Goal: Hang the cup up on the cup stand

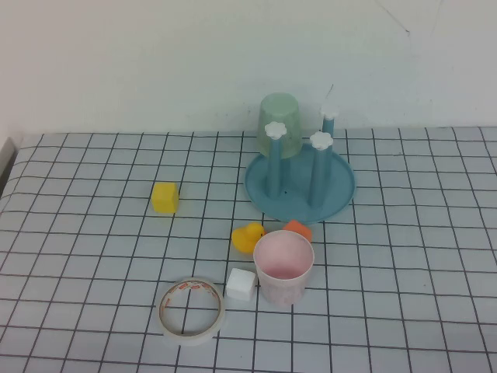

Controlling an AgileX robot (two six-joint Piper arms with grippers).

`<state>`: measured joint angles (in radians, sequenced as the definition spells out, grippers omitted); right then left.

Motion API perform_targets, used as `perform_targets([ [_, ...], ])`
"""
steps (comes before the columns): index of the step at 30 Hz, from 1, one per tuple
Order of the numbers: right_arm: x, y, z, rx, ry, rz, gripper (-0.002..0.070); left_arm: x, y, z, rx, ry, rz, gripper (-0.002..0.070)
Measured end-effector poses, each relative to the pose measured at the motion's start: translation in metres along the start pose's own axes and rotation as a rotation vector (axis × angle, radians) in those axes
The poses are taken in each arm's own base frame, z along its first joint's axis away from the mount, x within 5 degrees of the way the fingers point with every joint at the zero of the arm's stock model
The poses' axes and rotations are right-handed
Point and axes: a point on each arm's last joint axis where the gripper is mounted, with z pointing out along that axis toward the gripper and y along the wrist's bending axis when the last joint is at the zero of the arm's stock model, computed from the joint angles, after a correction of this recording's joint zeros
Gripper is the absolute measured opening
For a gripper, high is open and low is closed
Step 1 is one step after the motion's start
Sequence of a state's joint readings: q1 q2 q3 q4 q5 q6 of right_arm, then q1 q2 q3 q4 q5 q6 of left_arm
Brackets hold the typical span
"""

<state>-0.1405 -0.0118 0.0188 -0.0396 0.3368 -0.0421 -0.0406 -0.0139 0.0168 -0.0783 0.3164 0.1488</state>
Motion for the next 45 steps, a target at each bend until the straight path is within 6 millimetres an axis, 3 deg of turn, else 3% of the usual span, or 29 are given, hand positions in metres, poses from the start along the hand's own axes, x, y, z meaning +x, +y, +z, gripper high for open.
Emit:
perform_targets([
  [45, 0.0, -0.0024, 0.0, 0.025, 0.001, -0.071, -0.0001, 0.0, 0.0, 0.0, 0.0, 0.0, 0.0, -0.0003],
])
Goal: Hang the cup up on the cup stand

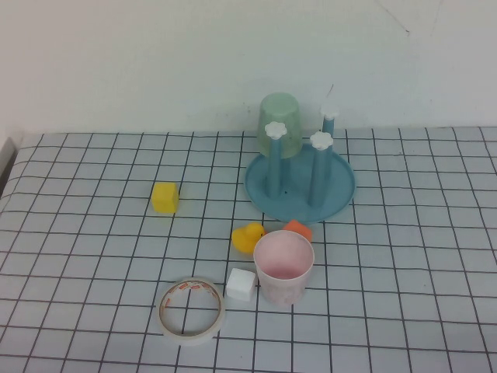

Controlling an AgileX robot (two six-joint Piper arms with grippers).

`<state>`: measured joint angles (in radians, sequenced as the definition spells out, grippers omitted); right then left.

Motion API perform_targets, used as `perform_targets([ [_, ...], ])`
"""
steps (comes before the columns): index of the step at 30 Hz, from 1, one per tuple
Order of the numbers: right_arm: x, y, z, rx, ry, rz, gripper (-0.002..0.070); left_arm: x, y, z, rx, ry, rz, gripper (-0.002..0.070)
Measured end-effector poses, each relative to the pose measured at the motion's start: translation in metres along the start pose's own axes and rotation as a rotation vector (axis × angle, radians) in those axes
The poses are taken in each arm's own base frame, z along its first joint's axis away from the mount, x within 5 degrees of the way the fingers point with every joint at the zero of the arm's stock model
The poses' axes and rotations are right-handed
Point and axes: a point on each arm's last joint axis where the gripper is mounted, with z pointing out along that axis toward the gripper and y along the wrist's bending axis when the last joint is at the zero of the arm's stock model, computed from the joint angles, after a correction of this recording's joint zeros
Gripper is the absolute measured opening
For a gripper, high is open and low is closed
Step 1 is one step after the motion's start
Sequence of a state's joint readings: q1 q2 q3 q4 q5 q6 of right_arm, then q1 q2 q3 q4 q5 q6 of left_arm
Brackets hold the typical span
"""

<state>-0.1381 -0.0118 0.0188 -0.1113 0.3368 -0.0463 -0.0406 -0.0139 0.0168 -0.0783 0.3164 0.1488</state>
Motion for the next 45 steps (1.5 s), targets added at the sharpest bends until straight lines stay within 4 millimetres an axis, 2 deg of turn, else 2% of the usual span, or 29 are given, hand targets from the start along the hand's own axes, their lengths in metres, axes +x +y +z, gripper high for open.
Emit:
perform_targets([
  [6, 0.0, 0.002, 0.0, -0.022, -0.001, 0.054, -0.0001, 0.0, 0.0, 0.0, 0.0, 0.0, 0.0, -0.0003],
  [8, 0.0, 0.002, 0.0, -0.026, -0.001, 0.065, -0.0001, 0.0, -0.001, 0.0, 0.012, -0.002, -0.047, -0.0003],
  [12, 0.0, 0.003, 0.0, -0.028, -0.001, 0.074, -0.0001, -0.004, -0.01, -0.001, 0.112, -0.014, -0.453, -0.0003],
  [18, 0.0, 0.002, 0.0, -0.027, -0.001, 0.071, -0.0001, -0.01, -0.019, -0.002, 0.245, -0.014, -0.87, -0.0003],
  [21, 0.0, 0.002, 0.0, -0.019, -0.001, 0.051, -0.0001, -0.013, -0.019, -0.003, 0.268, -0.033, -0.962, -0.0003],
  [24, 0.0, 0.001, 0.0, -0.016, -0.001, 0.048, -0.0001, -0.016, -0.017, -0.003, 0.255, -0.072, -0.982, -0.0003],
  [25, 0.0, 0.002, 0.0, -0.023, -0.001, 0.068, -0.0001, -0.016, -0.015, -0.003, 0.247, -0.088, -0.982, -0.0003],
  [31, -0.003, 0.017, -0.001, -0.189, 0.009, 0.581, -0.0001, -0.022, -0.006, -0.003, 0.185, -0.201, -0.944, -0.0003],
  [33, -0.005, 0.022, -0.002, -0.263, 0.021, 0.766, -0.0001, -0.022, -0.007, -0.003, 0.181, -0.195, -0.882, -0.0003],
  [36, -0.009, 0.027, -0.004, -0.33, 0.023, 0.931, -0.0001, -0.029, -0.013, -0.006, 0.218, -0.132, -0.692, -0.0002],
  [42, -0.013, 0.026, -0.004, -0.347, -0.01, 0.994, -0.0001, -0.09, -0.019, -0.005, 0.287, -0.022, -0.342, -0.0002],
  [45, -0.015, 0.024, -0.004, -0.341, -0.038, 1.005, -0.0001, -0.134, -0.023, 0.013, 0.375, 0.108, -0.149, -0.0002],
])
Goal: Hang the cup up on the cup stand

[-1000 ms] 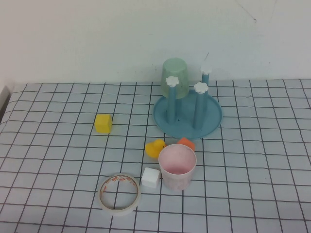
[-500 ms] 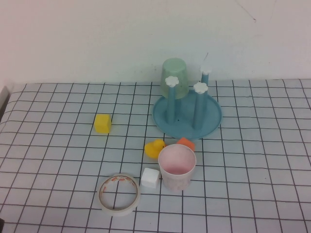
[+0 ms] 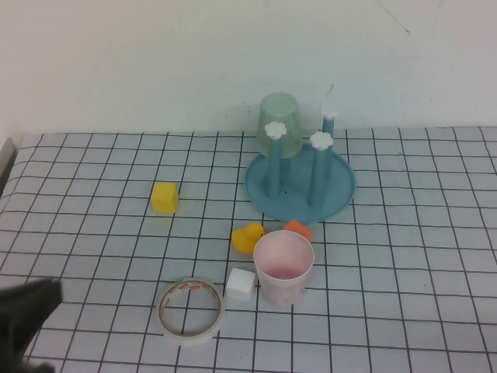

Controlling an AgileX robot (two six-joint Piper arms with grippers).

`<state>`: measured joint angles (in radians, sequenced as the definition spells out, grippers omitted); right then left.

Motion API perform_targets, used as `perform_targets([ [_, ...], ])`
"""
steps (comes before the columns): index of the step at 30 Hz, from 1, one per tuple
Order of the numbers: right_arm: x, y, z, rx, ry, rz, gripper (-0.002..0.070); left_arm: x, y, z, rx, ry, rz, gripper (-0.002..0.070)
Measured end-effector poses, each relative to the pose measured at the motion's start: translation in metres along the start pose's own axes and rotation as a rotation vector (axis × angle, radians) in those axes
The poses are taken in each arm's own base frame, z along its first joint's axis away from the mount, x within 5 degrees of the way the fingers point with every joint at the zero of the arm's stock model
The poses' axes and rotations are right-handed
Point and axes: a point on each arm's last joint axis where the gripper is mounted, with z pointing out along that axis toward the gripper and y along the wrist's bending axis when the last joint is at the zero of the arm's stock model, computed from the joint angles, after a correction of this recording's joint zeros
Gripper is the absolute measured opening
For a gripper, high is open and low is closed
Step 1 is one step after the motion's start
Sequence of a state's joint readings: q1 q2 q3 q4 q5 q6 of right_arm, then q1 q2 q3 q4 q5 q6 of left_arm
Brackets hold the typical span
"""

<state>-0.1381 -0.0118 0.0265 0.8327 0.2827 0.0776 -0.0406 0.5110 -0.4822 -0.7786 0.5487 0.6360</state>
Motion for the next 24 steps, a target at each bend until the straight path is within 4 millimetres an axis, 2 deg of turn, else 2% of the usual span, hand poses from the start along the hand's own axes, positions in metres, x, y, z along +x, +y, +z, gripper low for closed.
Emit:
perform_targets([
  [6, 0.003, 0.0, 0.0, -0.002, 0.031, -0.039, -0.0001, -0.056, 0.006, 0.033, 0.077, 0.188, 0.215, -0.0002],
  [11, 0.006, 0.0, 0.0, -0.002, 0.063, -0.059, -0.0001, -0.09, 0.019, 0.068, 0.093, 0.334, 0.3, -0.0002],
  [17, 0.008, 0.0, 0.0, -0.002, 0.086, -0.076, -0.0001, -0.106, 0.018, 0.109, 0.032, 0.561, 0.407, -0.0002],
  [20, 0.009, 0.0, 0.0, -0.003, 0.096, -0.097, -0.0001, -0.106, 0.006, 0.129, 0.009, 0.672, 0.476, -0.0002],
  [24, 0.01, 0.0, -0.001, -0.01, 0.11, -0.099, -0.0001, -0.111, -0.018, 0.152, 0.014, 0.741, 0.543, -0.0002],
])
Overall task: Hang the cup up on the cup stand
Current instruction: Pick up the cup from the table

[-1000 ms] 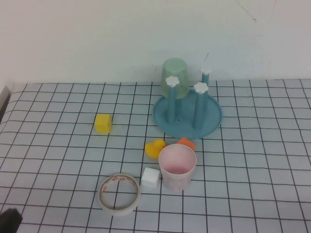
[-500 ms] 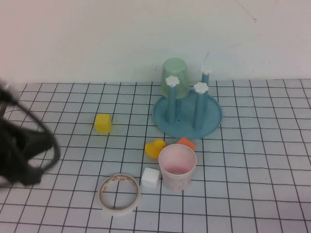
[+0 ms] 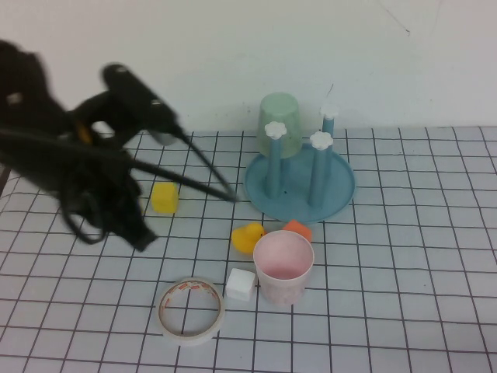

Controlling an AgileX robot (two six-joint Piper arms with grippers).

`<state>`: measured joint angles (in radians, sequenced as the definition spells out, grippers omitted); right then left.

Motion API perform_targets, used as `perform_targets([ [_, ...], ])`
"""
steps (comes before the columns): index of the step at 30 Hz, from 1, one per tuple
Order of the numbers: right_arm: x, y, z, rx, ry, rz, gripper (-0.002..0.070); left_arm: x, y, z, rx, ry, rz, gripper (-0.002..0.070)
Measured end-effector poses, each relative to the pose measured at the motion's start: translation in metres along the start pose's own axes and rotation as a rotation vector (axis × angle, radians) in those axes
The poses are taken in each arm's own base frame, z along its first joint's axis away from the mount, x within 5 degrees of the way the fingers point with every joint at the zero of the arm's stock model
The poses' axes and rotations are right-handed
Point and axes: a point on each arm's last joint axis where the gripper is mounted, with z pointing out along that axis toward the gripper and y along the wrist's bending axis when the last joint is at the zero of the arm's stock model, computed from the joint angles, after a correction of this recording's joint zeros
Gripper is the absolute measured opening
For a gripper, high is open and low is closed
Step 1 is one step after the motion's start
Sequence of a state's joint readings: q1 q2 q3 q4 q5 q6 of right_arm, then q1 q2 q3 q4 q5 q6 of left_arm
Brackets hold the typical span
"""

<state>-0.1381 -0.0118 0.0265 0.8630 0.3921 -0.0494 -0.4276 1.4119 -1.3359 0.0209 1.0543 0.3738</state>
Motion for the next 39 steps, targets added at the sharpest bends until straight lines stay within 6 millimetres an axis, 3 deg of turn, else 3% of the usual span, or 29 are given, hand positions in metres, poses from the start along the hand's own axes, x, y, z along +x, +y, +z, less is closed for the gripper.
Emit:
perform_targets([
  [4, 0.0, 0.001, 0.0, -0.016, 0.004, -0.034, -0.0001, -0.028, -0.017, 0.011, 0.021, 0.027, 0.067, 0.0001],
  [7, 0.001, 0.003, 0.0, -0.03, 0.009, -0.061, -0.0001, -0.045, -0.029, 0.024, 0.03, 0.064, 0.114, 0.0046],
  [9, 0.001, 0.003, 0.0, -0.036, 0.008, -0.077, -0.0001, -0.055, -0.037, 0.034, 0.045, 0.091, 0.118, 0.0109],
  [10, 0.001, 0.003, 0.0, -0.039, 0.007, -0.08, -0.0001, -0.065, -0.045, 0.045, 0.061, 0.125, 0.108, 0.0213],
  [13, 0.001, 0.004, 0.0, -0.04, 0.007, -0.083, -0.0001, -0.079, -0.05, 0.063, 0.071, 0.162, 0.068, 0.0401],
  [16, 0.001, 0.004, 0.0, -0.04, 0.009, -0.087, -0.0001, -0.092, -0.054, 0.088, 0.09, 0.187, 0.02, 0.0524],
  [18, 0.001, 0.004, 0.0, -0.04, 0.009, -0.089, -0.0001, -0.099, -0.056, 0.103, 0.101, 0.203, -0.015, 0.0553],
  [26, 0.003, 0.004, 0.0, -0.049, 0.029, -0.103, -0.0001, -0.108, -0.066, 0.169, 0.141, 0.248, -0.112, 0.0545],
  [33, 0.003, 0.007, 0.0, -0.08, 0.026, -0.163, -0.0001, -0.108, -0.07, 0.192, 0.139, 0.248, -0.145, 0.0529],
  [37, 0.003, 0.008, 0.0, -0.087, 0.028, -0.179, -0.0001, -0.107, -0.07, 0.198, 0.14, 0.257, -0.145, 0.0425],
  [39, 0.003, 0.008, 0.0, -0.09, 0.027, -0.179, -0.0001, -0.107, -0.071, 0.201, 0.14, 0.261, -0.144, 0.0316],
])
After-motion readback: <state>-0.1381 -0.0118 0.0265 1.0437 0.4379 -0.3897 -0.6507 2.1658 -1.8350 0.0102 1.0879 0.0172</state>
